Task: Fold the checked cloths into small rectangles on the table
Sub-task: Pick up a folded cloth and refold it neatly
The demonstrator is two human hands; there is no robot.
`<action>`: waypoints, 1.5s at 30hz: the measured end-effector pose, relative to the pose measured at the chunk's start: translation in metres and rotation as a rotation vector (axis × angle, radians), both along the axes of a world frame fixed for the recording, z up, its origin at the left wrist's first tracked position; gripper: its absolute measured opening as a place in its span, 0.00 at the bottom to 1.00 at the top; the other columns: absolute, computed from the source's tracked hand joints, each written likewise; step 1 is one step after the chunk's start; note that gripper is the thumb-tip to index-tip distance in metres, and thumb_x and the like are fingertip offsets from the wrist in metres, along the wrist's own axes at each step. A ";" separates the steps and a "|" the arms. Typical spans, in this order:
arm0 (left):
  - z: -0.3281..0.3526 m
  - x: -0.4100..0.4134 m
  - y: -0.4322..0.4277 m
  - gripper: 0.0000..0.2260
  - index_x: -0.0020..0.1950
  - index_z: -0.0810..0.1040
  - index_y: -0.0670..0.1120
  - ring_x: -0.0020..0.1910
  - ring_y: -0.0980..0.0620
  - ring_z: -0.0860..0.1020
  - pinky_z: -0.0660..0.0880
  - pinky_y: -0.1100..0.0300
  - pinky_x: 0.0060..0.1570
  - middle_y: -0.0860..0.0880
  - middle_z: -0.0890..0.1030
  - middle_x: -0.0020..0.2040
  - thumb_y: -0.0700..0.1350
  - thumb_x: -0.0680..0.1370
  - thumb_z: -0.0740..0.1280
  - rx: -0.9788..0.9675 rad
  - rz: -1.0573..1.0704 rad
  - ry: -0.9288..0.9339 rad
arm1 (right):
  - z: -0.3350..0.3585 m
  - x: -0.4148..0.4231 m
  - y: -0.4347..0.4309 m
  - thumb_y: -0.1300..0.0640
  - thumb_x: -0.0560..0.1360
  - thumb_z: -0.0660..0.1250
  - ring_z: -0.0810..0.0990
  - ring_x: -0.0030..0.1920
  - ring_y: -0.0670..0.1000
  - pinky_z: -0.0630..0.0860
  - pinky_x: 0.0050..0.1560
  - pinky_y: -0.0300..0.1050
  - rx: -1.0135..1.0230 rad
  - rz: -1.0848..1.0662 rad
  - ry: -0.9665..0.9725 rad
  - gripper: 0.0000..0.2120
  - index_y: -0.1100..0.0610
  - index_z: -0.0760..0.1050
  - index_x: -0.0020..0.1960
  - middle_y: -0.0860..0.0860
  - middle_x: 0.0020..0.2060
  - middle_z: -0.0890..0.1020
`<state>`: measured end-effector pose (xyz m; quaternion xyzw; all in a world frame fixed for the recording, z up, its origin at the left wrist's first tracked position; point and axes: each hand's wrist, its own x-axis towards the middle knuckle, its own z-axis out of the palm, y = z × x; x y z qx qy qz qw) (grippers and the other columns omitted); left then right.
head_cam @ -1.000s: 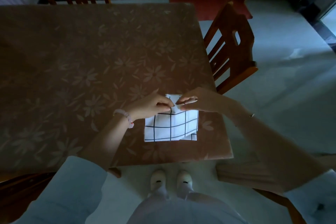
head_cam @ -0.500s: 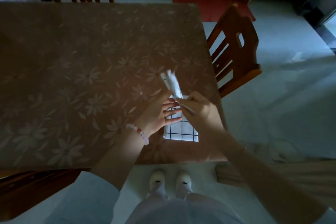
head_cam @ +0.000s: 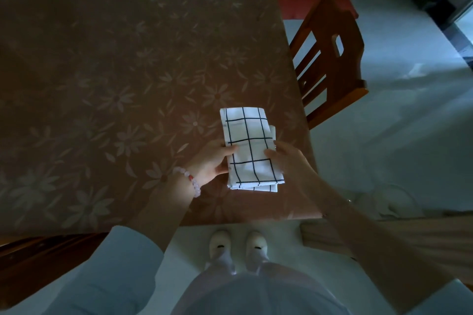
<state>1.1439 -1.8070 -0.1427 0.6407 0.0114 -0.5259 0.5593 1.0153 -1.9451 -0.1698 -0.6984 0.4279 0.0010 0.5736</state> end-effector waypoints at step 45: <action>-0.066 -0.013 0.007 0.09 0.52 0.78 0.40 0.41 0.55 0.74 0.69 0.70 0.40 0.53 0.76 0.40 0.34 0.73 0.66 0.279 -0.204 -0.801 | -0.041 -0.015 -0.004 0.55 0.73 0.69 0.82 0.41 0.52 0.80 0.48 0.54 -0.268 -0.086 0.192 0.11 0.44 0.72 0.36 0.47 0.41 0.81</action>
